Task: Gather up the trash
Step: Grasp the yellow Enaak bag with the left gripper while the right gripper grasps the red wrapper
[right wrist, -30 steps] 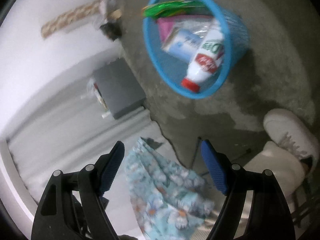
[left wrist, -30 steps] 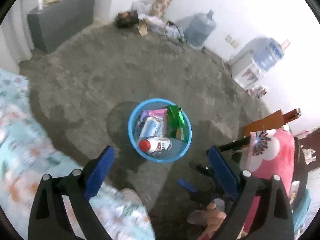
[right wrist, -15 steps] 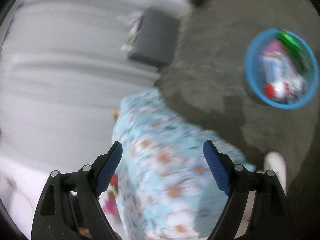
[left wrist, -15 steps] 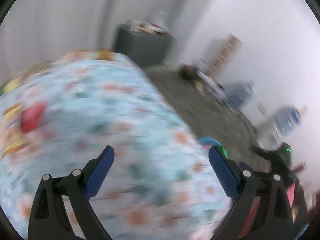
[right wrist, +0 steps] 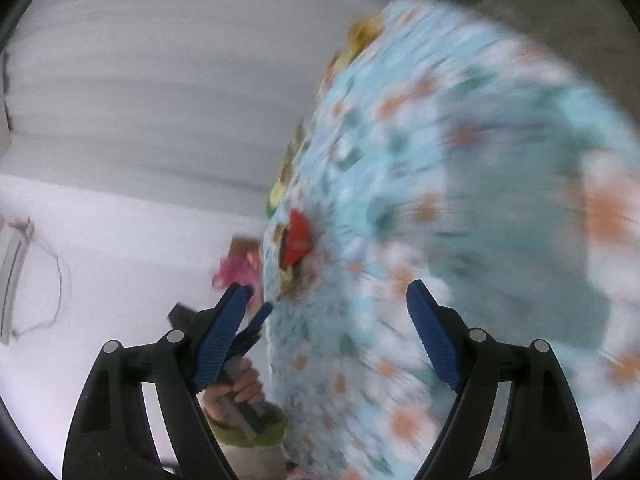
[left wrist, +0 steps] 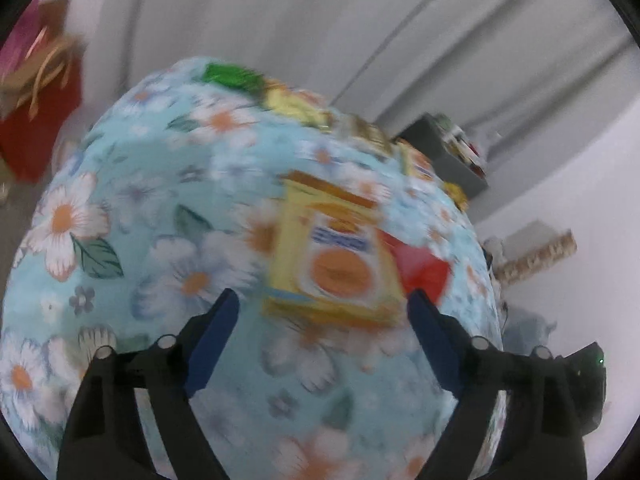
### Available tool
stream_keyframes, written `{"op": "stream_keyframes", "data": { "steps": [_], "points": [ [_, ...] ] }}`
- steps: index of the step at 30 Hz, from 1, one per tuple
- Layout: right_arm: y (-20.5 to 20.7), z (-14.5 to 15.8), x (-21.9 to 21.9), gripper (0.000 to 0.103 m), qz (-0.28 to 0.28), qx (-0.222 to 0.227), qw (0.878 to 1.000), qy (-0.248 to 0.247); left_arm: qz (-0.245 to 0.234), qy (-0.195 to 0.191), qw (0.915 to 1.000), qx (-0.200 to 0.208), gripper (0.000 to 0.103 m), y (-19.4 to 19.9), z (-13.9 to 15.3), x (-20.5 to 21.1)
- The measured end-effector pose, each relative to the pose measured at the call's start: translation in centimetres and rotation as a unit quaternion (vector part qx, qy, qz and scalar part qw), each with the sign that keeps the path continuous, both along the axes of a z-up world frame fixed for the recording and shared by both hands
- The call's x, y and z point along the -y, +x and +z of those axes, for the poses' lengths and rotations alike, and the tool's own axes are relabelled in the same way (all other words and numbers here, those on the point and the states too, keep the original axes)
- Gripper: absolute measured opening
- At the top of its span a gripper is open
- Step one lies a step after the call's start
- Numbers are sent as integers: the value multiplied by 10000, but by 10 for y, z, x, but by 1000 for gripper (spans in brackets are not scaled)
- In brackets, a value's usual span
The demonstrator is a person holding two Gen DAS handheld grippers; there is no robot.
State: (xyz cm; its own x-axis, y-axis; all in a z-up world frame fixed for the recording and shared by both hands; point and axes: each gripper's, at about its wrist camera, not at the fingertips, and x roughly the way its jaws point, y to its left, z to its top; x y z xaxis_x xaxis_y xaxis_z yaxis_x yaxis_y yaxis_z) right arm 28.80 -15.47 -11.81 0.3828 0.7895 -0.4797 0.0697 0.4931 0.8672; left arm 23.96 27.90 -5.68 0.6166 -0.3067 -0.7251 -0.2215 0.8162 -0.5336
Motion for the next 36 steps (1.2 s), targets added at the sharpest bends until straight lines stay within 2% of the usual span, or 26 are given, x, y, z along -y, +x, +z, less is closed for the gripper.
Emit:
{"op": "stream_keyframes", "data": {
  "steps": [4,8,11,14,16,17,18,19,21,24,30,34,36],
  "points": [
    [46,-15,-50,77,398,-274,9986,197,96,-89,9998,-157,67,17,-15,-13],
    [88,-32,-90,73,572,-419,9975,50,-171,494,9985,-179,64,29,-18,0],
    [104,-42,-109,66,606,-560,9966,-28,-298,902,9953,-205,57,35,-21,7],
    [118,-51,-124,55,647,-587,9961,-111,-441,1181,9919,-162,46,33,-21,16],
    [124,-53,-130,36,669,-562,9959,-216,-557,1305,9898,-113,34,32,-20,23],
    [125,-53,-132,31,685,-581,9957,-226,-630,1349,9888,-78,30,31,-20,27],
    [123,-55,-133,18,719,-606,9953,-216,-720,1357,9881,-47,24,31,-20,31],
    [124,-55,-135,11,727,-610,9952,-236,-762,1368,9877,-26,22,30,-19,34],
    [116,-53,-131,7,689,-567,9954,-356,-863,1405,9863,34,15,25,-17,41],
    [95,-42,-111,6,567,-432,9963,-475,-1131,1237,9857,140,11,11,-9,55],
    [27,-25,-43,5,59,-252,9973,-687,-1764,1045,9780,385,9,-30,5,105],
    [-33,-21,9,5,-472,-229,9969,-586,-2172,880,9715,355,8,-64,4,139],
    [-58,-21,24,5,-672,-241,9955,-622,-2304,975,9675,353,8,-79,2,155]
  ]
}}
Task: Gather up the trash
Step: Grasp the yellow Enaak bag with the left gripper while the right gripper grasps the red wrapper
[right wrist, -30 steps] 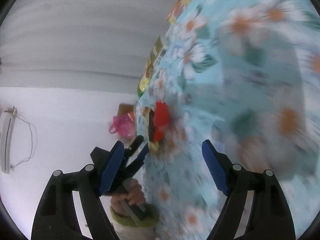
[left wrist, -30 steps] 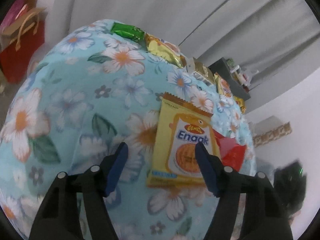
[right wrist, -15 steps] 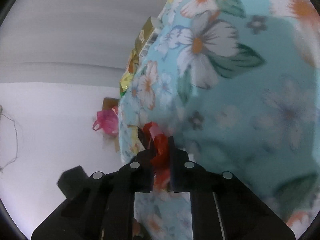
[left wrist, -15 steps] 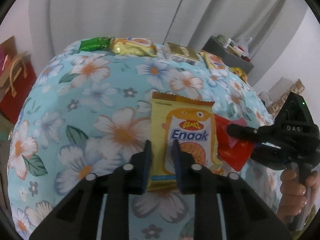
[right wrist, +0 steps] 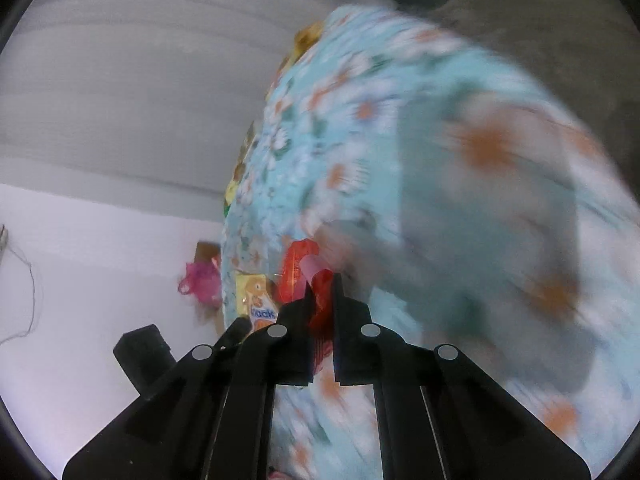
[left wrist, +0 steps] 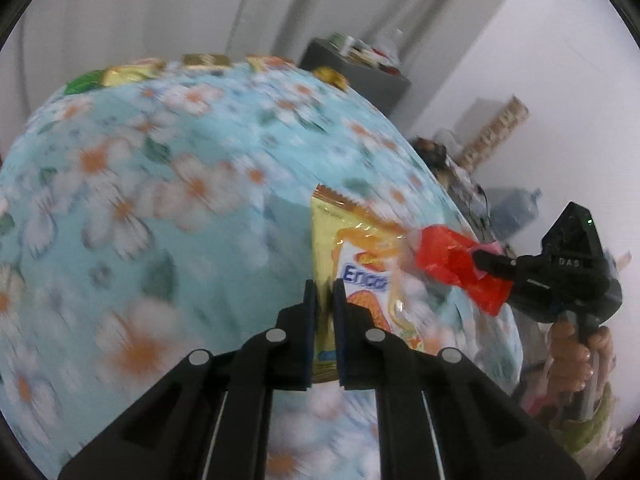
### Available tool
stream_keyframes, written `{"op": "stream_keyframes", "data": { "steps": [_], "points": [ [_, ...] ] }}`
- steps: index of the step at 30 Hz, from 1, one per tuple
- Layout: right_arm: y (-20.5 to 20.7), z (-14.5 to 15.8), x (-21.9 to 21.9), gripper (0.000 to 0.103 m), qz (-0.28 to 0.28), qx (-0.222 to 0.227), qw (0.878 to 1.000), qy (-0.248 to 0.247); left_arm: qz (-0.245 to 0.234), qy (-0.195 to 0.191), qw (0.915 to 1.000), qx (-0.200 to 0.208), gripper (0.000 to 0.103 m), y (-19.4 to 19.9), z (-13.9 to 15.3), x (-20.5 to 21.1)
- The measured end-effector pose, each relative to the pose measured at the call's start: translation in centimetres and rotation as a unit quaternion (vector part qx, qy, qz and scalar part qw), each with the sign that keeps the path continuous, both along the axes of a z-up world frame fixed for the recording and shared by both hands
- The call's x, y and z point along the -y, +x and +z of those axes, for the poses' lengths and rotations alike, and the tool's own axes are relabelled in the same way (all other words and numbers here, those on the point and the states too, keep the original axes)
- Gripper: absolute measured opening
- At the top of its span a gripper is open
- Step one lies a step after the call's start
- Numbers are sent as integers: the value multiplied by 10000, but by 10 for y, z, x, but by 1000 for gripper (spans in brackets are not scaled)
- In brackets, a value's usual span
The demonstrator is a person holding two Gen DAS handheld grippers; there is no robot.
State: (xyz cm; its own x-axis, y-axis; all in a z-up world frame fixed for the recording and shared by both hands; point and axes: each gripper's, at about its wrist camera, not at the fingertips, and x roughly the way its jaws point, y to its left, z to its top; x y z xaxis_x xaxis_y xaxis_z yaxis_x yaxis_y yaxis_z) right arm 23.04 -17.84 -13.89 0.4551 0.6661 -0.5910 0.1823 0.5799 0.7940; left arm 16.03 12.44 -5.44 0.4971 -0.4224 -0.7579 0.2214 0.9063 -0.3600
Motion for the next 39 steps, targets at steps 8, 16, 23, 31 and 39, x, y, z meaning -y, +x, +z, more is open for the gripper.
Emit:
{"op": "stream_keyframes", "data": {
  "steps": [8,16,23,31,39],
  "points": [
    [-49,-13,20,19,-376,-131,9990,-225,-133,978,9949,196,9,-25,-17,40],
    [-46,-19,22,37,-375,-97,9992,110,-208,1009,9947,0,32,-20,-25,47],
    [-37,-23,9,30,-311,-96,9993,-163,-203,1427,9894,197,33,-25,-27,60],
    [-41,-22,6,20,-261,-99,9991,-334,-322,1933,9790,554,23,-32,-25,71],
    [-41,-26,6,13,-273,-133,9992,-241,-296,2064,9754,714,13,-35,-22,70]
  ]
}}
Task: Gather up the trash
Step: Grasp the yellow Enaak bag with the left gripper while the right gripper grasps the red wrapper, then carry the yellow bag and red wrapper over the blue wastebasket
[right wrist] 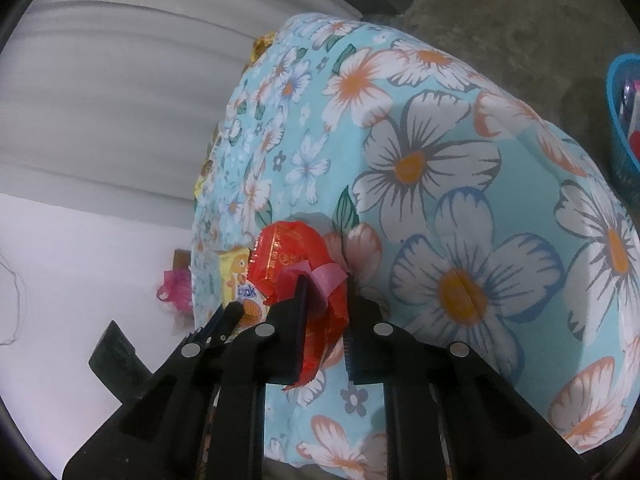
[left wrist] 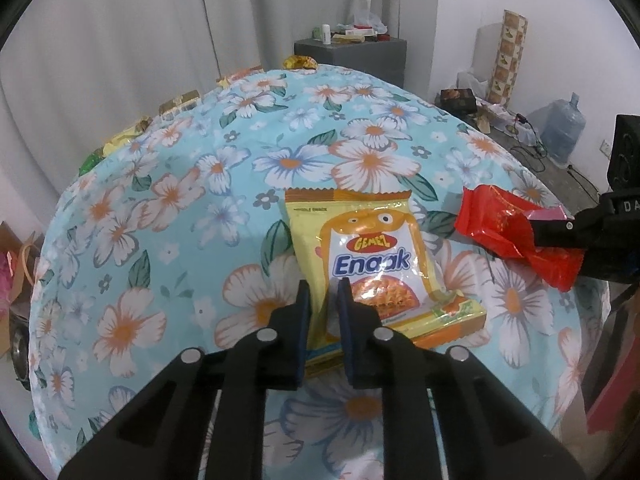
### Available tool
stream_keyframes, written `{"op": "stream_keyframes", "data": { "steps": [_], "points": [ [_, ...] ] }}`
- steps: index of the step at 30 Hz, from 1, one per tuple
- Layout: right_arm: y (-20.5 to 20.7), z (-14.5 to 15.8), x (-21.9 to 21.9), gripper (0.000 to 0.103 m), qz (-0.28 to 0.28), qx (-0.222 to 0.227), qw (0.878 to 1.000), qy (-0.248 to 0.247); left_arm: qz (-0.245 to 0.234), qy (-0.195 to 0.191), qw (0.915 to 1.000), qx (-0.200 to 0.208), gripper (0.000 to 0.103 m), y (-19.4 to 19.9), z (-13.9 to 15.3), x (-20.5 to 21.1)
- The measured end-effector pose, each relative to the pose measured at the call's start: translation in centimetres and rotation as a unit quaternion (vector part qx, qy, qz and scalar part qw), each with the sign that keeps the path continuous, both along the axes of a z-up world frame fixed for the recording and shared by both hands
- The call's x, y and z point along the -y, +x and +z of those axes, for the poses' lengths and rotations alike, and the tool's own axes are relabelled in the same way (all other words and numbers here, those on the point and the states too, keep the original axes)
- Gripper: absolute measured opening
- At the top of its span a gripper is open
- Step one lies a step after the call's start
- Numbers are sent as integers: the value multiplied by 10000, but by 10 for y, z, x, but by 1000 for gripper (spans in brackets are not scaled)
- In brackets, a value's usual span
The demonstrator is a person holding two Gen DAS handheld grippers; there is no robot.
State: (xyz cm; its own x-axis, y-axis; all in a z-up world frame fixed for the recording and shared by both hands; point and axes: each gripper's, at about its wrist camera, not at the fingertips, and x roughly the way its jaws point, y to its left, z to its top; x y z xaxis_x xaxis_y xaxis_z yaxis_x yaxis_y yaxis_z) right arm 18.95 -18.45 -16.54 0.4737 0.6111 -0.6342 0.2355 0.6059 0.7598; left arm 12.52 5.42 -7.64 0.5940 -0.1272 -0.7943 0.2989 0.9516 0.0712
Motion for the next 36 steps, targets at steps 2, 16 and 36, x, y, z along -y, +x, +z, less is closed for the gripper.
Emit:
{"op": "stream_keyframes", "data": {
  "steps": [2,16,36],
  "points": [
    [0,-2,1,11,-15,-11,10000,73,-14,14,10000,33,12,0,0,0],
    [-7,-6,16,7,-103,-22,9991,402,-87,89,9997,229,7,-5,7,2],
    [-25,16,27,5,-267,228,9981,507,-319,-161,9975,605,4,-10,38,4]
  ]
}}
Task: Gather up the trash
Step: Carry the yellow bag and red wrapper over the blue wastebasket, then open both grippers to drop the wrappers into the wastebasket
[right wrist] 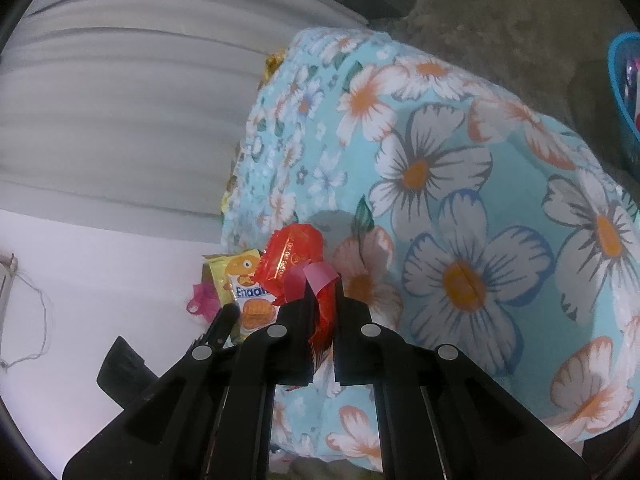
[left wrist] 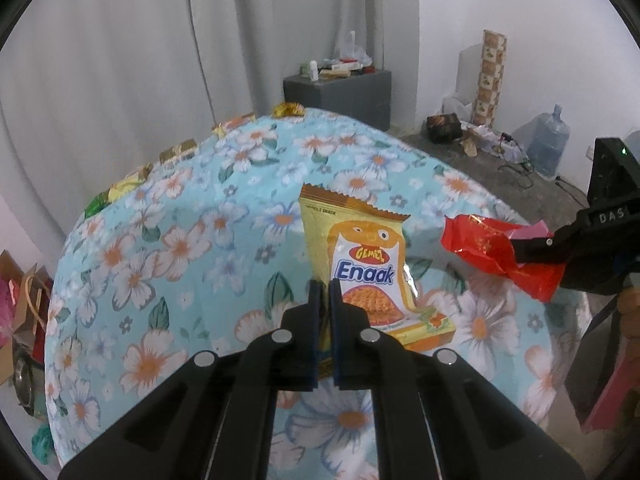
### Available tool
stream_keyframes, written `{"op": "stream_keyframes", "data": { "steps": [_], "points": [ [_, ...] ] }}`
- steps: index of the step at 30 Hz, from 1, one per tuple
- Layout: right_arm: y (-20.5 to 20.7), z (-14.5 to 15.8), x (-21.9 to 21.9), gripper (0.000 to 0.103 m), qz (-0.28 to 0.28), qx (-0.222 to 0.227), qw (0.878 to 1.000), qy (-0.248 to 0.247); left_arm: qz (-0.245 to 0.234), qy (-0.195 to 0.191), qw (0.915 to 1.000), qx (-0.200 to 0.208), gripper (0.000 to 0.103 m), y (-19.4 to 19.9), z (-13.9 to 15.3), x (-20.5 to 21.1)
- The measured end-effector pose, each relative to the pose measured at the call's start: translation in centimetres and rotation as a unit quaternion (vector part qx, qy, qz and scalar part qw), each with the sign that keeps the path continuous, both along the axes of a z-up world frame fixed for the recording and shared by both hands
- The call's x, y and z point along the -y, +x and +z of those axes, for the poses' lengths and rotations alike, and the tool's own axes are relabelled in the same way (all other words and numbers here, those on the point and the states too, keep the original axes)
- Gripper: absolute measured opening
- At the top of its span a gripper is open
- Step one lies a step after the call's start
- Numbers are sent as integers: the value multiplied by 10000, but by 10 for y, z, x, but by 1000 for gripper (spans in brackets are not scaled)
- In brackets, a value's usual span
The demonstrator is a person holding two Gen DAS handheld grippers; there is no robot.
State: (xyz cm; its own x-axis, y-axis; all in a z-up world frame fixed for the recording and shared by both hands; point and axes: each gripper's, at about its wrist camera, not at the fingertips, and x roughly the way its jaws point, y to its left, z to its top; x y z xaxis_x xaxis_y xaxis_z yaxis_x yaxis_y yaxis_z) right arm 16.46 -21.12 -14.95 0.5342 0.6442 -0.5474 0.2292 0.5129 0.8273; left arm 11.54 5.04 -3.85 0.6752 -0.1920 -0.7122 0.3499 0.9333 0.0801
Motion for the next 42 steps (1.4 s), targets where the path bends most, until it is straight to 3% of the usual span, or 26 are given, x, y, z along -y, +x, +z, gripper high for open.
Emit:
{"op": "stream_keyframes", "data": {
  "steps": [5,11,17,21,26,29,32,35,36,37,39,42],
  "points": [
    [-15,11,24,5,-309,241,9991,132,-301,-189,9994,-4,4,11,18,19],
    [-47,20,83,5,-1035,498,9929,303,-951,-405,9946,-27,4,30,41,78],
    [-102,8,165,5,-2411,508,9686,349,-1915,-384,9800,-372,4,55,45,188],
    [-137,-27,208,7,-3231,55,9455,403,-2322,-179,9694,-779,4,73,22,266],
    [-162,-81,247,9,-3878,-381,9169,860,-2759,438,9547,-1024,4,81,-24,364],
    [-162,-103,266,10,-4153,-570,9027,975,-3014,785,9449,-1013,5,83,-53,418],
    [-146,-119,283,12,-4347,-783,8908,1066,-3094,890,9395,-1170,5,88,-72,451],
    [-138,-130,306,32,-4618,-911,8779,882,-3163,828,9367,-1250,7,97,-93,484],
    [-137,-136,311,48,-4693,-919,8738,879,-3196,798,9350,-1313,15,100,-100,493],
    [-134,-145,318,57,-4761,-947,8702,847,-3214,868,9325,-1403,36,103,-110,502],
    [-132,-167,325,57,-4838,-1163,8641,756,-3140,1153,9308,-1476,54,105,-129,515],
    [-141,-195,322,58,-4891,-1567,8539,836,-3040,1221,9312,-1600,54,106,-143,518]
  ]
}}
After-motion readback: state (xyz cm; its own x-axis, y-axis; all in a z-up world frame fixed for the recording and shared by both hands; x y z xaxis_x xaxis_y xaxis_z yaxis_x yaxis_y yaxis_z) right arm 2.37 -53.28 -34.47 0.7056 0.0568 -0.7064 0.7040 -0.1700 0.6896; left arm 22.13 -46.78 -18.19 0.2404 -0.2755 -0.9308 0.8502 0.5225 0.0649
